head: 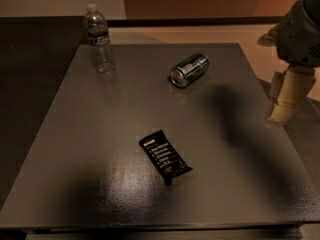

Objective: Place green can upright

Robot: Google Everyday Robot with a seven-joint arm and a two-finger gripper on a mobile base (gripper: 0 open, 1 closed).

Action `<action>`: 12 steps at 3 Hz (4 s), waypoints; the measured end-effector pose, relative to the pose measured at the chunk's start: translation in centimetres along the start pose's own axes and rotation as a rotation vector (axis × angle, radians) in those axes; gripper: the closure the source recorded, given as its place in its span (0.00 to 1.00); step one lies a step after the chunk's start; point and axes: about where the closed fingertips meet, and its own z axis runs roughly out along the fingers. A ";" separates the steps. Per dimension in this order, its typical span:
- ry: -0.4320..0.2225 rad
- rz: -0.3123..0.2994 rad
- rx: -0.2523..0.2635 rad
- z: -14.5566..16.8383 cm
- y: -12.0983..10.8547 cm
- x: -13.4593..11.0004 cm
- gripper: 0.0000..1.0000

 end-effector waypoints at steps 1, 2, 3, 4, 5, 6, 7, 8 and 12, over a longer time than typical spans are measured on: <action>-0.007 -0.112 0.012 2.7 -3.1 -1.2 0.00; -0.021 -0.230 0.023 5.1 -6.7 -2.2 0.00; -0.037 -0.339 0.014 7.2 -10.2 -3.4 0.00; -0.052 -0.435 -0.017 9.2 -12.9 -4.8 0.00; -0.043 -0.511 -0.053 11.3 -14.7 -6.1 0.00; -0.005 -0.564 -0.076 13.7 -16.0 -7.0 0.00; 0.035 -0.600 -0.093 15.9 -16.6 -7.4 0.00; 0.060 -0.639 -0.106 17.7 -16.6 -7.6 0.00; 0.048 -0.816 -0.151 19.2 -16.0 -9.0 0.23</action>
Offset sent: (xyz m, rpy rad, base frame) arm 0.1370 0.0221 -0.0390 -0.0765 -0.0954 0.3662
